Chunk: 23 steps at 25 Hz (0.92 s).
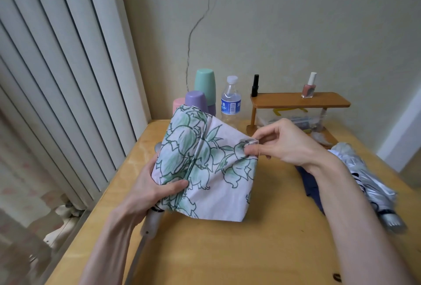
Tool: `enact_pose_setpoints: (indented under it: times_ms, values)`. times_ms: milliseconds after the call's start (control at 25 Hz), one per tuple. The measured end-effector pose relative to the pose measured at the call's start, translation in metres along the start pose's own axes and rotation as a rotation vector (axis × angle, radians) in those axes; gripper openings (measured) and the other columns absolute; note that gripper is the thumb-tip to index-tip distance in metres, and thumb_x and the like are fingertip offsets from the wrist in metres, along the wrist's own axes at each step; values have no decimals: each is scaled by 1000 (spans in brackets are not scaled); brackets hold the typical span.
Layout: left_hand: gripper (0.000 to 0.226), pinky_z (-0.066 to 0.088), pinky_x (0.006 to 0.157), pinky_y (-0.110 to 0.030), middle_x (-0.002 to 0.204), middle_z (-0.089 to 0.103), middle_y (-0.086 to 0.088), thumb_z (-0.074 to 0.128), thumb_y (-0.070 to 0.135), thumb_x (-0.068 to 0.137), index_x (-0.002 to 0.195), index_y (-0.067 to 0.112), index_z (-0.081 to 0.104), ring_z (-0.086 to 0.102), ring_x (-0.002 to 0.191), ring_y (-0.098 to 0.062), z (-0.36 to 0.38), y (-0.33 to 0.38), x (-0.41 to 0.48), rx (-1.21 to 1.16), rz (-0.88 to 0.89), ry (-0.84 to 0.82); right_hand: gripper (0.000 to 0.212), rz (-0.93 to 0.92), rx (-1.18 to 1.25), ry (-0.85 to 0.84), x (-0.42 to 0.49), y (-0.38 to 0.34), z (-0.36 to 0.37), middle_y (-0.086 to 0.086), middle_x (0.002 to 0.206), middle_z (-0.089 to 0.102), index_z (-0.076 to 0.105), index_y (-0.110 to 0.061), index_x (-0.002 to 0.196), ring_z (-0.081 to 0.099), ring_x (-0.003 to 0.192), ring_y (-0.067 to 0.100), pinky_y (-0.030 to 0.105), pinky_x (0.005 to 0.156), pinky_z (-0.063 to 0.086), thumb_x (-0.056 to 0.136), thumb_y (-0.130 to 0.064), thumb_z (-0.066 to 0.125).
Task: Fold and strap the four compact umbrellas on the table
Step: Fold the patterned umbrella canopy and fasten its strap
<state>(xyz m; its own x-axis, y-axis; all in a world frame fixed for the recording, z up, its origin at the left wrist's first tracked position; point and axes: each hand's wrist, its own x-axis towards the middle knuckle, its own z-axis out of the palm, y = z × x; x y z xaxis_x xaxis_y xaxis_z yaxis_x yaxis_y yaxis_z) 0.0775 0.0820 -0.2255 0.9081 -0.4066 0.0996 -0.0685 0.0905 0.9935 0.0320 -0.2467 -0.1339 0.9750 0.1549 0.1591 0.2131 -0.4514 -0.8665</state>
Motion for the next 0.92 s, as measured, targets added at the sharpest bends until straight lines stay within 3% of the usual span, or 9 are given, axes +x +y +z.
enact_pose_setpoints:
  times_ms: [120,360,480,560,640,680,760,840,920]
  values:
    - [77,65,80,-37,117,79,-10,91,-1,63,132,19,61,77,105,-34,4,2,-1,10,14,-39,30,-7,-74,51,6,-2,6,4,84,81,79,-11,81,79,87,24,38,87,63,65,-28,97]
    - [88,66,78,-40,117,79,-11,97,22,52,132,13,63,78,103,-35,0,-2,2,-14,27,79,20,-57,155,195,5,11,8,6,91,81,80,-17,95,76,81,20,28,69,58,77,-14,88]
    - [78,66,76,-39,115,80,-11,94,17,59,131,14,64,78,101,-35,1,-4,4,-53,26,131,23,-82,233,316,5,13,23,1,102,82,79,-23,109,77,101,27,39,83,60,92,-7,76]
    - [70,66,75,-41,113,80,-9,89,14,64,129,17,65,78,100,-35,5,-4,5,-70,21,178,24,-63,417,356,7,15,41,0,115,80,73,-23,123,74,112,22,41,99,58,99,-19,72]
    - [68,66,73,-40,112,80,-8,89,16,64,127,19,66,79,96,-33,11,-5,7,-83,23,233,53,31,480,345,10,16,57,3,129,74,67,-21,135,69,122,21,47,108,53,92,-51,77]
    - [67,65,72,-39,112,80,-8,89,16,64,127,18,66,79,96,-32,14,-6,8,-91,32,255,64,34,419,350,11,19,65,10,129,74,68,-15,133,69,120,30,54,106,53,88,-60,77]
    - [68,64,70,-37,113,80,-7,92,12,66,128,16,67,79,96,-30,19,-6,11,-99,53,290,44,-64,274,462,17,24,76,16,102,78,75,-8,105,73,99,40,53,84,59,96,-51,72]
    - [62,64,68,-35,112,81,-5,93,4,74,129,17,67,79,95,-29,23,-6,13,-103,64,324,32,-122,170,636,20,18,85,-1,65,70,68,-16,80,62,60,18,28,60,42,105,-34,62]
    - [52,63,66,-35,111,81,-4,85,3,83,128,20,67,79,93,-28,25,-7,14,-116,57,346,36,-118,215,666,21,16,90,-3,57,62,64,-21,75,48,56,6,21,57,33,106,-38,61]
